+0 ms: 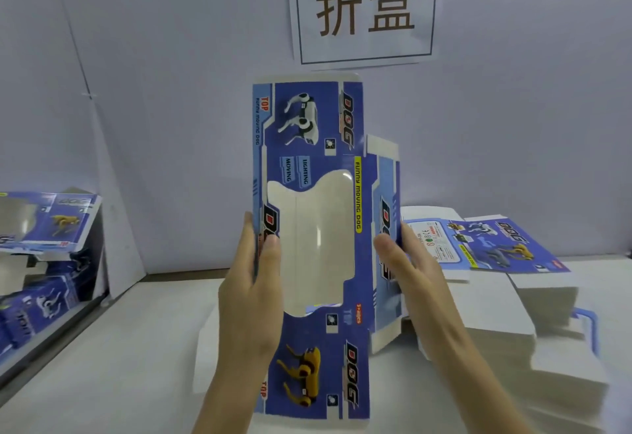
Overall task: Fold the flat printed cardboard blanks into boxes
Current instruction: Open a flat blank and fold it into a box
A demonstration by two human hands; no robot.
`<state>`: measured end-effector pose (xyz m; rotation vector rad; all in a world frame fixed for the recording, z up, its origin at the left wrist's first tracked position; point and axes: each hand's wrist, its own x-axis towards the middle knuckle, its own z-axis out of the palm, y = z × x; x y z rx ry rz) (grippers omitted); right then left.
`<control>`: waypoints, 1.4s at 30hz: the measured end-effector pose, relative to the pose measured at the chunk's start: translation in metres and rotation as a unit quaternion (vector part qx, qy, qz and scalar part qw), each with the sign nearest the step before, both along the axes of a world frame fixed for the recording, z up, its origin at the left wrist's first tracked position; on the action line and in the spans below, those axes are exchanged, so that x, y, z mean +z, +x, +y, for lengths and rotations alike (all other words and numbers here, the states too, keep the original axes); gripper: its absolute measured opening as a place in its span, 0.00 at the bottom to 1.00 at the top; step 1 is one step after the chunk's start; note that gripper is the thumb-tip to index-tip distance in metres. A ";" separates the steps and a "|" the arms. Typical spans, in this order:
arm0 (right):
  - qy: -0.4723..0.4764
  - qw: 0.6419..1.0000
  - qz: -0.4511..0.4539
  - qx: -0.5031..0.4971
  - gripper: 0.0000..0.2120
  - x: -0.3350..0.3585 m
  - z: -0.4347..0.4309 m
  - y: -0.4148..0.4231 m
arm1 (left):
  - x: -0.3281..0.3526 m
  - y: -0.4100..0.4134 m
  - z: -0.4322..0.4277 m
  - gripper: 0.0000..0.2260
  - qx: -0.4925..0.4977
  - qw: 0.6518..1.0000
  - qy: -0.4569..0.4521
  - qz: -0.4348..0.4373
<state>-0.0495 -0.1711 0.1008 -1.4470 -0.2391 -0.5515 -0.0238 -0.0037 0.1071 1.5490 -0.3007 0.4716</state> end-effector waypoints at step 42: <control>0.002 0.991 -0.035 -0.127 0.16 -0.001 0.001 -0.004 | 0.003 -0.006 0.005 0.34 0.103 0.977 0.184 -0.033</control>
